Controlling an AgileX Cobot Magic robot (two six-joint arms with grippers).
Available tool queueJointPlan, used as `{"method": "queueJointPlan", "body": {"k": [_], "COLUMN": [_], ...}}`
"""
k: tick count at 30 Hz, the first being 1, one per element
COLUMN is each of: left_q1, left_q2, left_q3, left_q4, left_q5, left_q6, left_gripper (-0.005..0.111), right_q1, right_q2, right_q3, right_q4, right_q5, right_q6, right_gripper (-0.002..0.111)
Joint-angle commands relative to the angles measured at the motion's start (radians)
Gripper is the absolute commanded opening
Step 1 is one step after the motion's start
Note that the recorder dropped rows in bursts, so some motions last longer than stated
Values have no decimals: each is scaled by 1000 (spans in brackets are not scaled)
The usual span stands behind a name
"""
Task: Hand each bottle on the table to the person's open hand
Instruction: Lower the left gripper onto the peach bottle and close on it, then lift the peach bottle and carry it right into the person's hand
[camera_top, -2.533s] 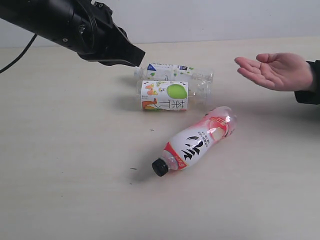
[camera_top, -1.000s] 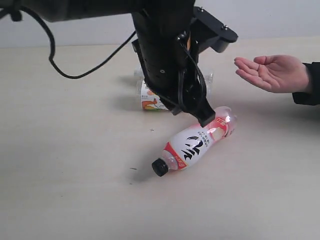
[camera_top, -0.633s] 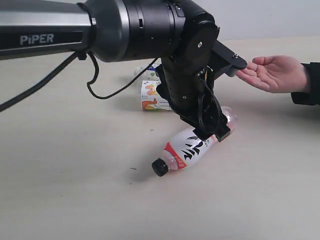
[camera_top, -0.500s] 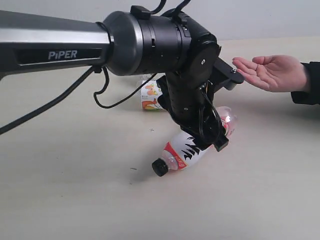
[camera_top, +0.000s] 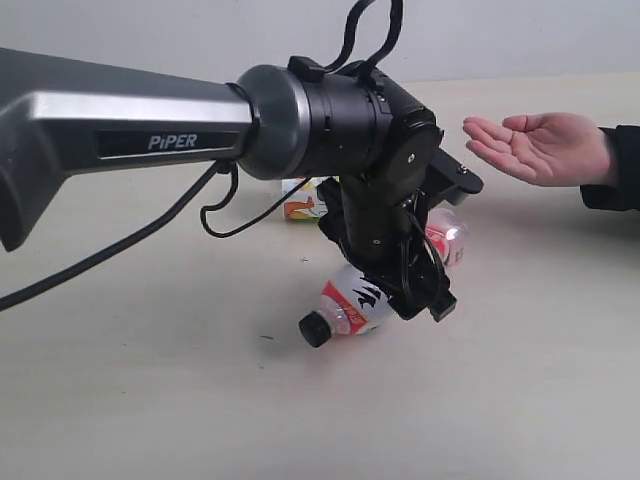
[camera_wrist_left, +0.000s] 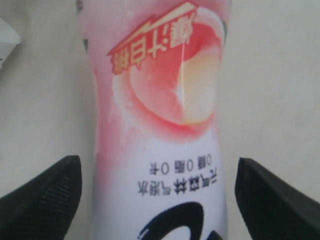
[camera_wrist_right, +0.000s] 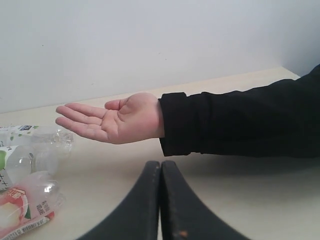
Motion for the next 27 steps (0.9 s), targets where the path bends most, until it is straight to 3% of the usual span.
{"method": "queueJointPlan", "body": {"k": [1,6,8,11,12,14,19,27], "left_q1": [-5,-5,-5,-5,-5,-5,-5,-6], "left_q2": [0,9,9,9,9,9,5,-74], "left_q3": [-5,-5,-5,-5,-5,-5,-65,-121], "left_q4": [-9,-11,-11,-11,-11,-11,-11,-33], "left_q5": [-5,-1,1,3,5,18,137,153], "left_q6": [-20,-24,-24,-24,-24,-24,-24,-70], "left_gripper": [79,73,59,27,12,0,0,0], "right_q1": [-5,-5,-5,-5,-5,-5,-5,-5], "right_q2": [-6,-6,-6,-6,-6,-6,-6,-6], "right_q3": [4,4,4,4,4,4,4,4], "right_q4": [-7,-7,-7,-7,-7,-7,-7,-7], "right_q5": [-9,-9,-9,-9,-9,-9,-9,-9], "right_q6": [-1,-1,-1,-1,-1,-1,-1,-1], "right_gripper": [0,0,0,0,0,0,0,0]}}
